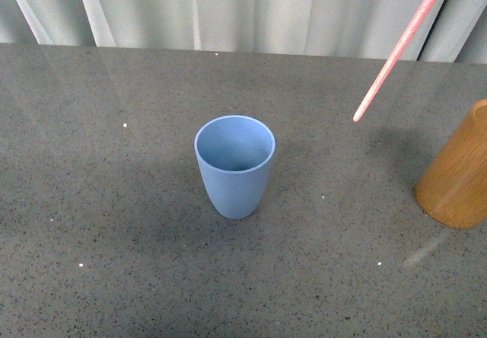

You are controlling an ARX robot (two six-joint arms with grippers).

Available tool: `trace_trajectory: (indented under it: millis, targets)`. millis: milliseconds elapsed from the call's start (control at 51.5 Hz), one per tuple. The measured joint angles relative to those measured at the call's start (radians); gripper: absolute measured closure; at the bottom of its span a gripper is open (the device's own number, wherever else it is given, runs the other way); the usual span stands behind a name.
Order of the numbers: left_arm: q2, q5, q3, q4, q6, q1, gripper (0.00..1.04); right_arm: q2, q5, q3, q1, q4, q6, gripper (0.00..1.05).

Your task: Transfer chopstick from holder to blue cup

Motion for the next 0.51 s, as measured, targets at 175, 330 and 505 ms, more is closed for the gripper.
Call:
trace_trajectory:
  millis: [175,330,505]
  targets:
    - [0.000,0.000,0.000,0.000,0.000,0.000,0.07,0.114,0.021,0.100,0.072,-0.001,-0.106,1.04]
    - [0.000,0.000,0.000,0.000,0.000,0.000,0.07,0.193,0.021,0.148,0.148,0.012,-0.120,1.04]
    - [0.000,0.000,0.000,0.000,0.000,0.000,0.07,0.267,0.019,0.191,0.202,0.032,-0.134,1.04]
